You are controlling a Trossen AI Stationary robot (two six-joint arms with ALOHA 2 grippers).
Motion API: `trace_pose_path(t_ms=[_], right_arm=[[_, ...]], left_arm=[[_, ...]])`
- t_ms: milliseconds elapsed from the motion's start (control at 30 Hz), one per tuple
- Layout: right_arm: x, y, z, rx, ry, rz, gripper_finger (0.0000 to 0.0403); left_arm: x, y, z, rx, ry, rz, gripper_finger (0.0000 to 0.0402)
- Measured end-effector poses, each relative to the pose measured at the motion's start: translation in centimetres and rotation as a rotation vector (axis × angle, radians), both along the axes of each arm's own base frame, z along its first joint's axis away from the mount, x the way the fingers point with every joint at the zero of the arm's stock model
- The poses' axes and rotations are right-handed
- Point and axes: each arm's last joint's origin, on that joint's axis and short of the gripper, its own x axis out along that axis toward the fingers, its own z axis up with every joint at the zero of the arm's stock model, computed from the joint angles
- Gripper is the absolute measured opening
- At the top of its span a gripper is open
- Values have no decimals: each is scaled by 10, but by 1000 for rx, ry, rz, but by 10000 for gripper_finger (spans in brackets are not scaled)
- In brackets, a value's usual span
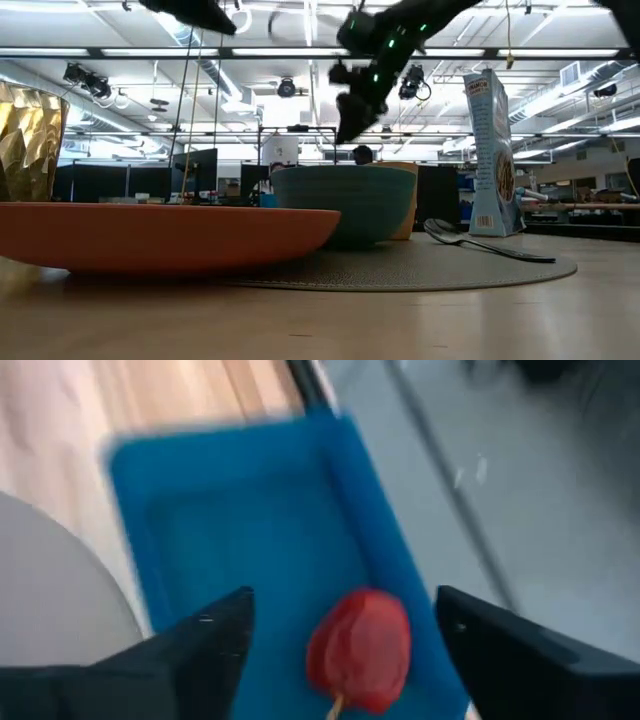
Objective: Arrange a breakfast setting
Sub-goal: Put the red apple on the top left of the gray table mat
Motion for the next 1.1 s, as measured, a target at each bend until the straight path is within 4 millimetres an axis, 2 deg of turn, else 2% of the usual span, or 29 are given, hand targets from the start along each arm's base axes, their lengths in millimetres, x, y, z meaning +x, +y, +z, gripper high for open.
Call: trace_pose_path(t_ms=[100, 167, 333, 800, 1100], right_arm=[[0, -26, -17, 140, 69, -22, 376], [1, -39, -30, 199, 85, -31, 394], [-2, -60, -54, 243, 123, -77, 379], [-5, -87, -81, 280, 117, -160, 380], [-4, -92, -98, 298, 142, -208, 376]], left_arm=[[1, 10, -4, -16, -2, 5, 109], [2, 15, -7, -27, 4, 17, 109], [3, 25, -14, -29, 27, 50, 109], [4, 29, -26, -39, 15, 72, 109], [5, 31, -24, -41, -5, 80, 109]])
